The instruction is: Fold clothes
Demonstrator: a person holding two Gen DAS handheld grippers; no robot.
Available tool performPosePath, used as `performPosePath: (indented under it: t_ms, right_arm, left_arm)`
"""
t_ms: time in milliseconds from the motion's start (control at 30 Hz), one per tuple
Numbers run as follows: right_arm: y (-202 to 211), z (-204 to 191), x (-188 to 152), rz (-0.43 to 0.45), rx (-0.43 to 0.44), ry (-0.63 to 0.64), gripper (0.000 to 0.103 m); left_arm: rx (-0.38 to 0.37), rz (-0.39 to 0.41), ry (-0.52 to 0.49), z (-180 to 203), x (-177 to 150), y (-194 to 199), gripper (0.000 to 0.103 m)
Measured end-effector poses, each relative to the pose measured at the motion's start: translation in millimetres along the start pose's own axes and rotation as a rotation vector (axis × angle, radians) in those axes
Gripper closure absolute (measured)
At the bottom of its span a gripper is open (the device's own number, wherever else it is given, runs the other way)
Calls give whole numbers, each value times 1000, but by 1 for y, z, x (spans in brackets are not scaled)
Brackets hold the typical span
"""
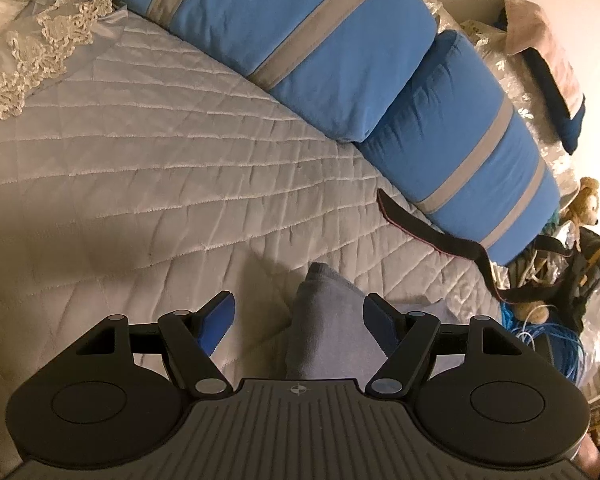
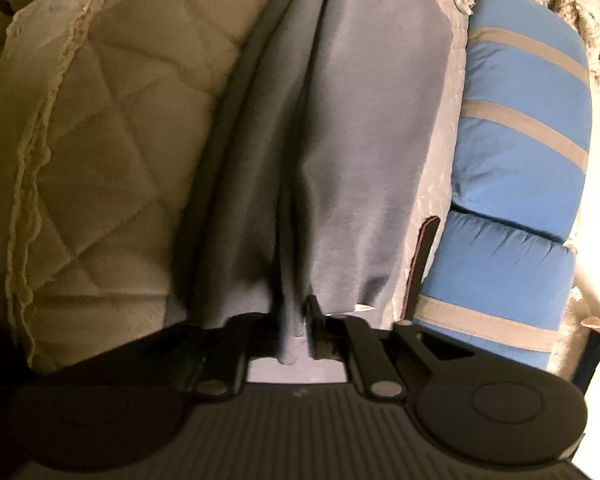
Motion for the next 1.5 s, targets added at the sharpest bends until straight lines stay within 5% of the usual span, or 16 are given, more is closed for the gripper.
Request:
performPosePath:
  t_ms: [167,367,533,700,733,767,833,1033,1100,1167,1200,1367,1500]
  right_arm:
    - [13,9,0,17,-8,-121,32]
    - [19,94,-18,54,352,-873,18]
    - [-19,130,-68,-22,491,-1420,20]
    - [-63,127,-92,-82,646,-1687,26]
    - [-70,124,-93,-93,670,-1719,39]
    - [-72,121,-95,-94,680,-1738,65]
    - [-73,119,-96,-87,671,-1762,92]
    - [-23,137,-89,67,466,-1648,96]
    - [-15,141,-93,51,361,-1618,84]
    - [-13,143,-98,22,333,-1613,46]
    - [-14,143,-101,7,332,-1614,40]
    - [-14,129,-90,-41,430,-1508,32]
    - [1,103,-47,-26,324,-1057,30]
  left_arm:
    - [1,-3,1,0,0,-1,33]
    - [-2,-5,4,0,0,0,33]
    - [-5,-3,2,2,0,-1,33]
    - [-2,-9,-1,3,-1,-3,33]
    - [0,-9,0,2,-1,-3,33]
    - [1,-10,1,1,-1,-3,33]
    - [2,-10,3,1,0,-4,33]
    - [-2,-12,3,2,1,-5,33]
    - [-6,-11,-1,2,1,-5,33]
    - [-8,-13,-5,3,1,-5,33]
    - [-9,-14,-8,4,1,-6,33]
    - [-6,-17,-5,4,0,-6,33]
    - [-4,-19,-2,4,0,-7,33]
Point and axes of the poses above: each gripper's, at about its wrist camera, not at the fingertips, and y roughly against the way its jaws point, z to its right, x to its top, the point moved 5 cm from there along -y, roughly the way its jaws point, and after that the axes turned 12 degrees about -y, right-handed, at the moved point
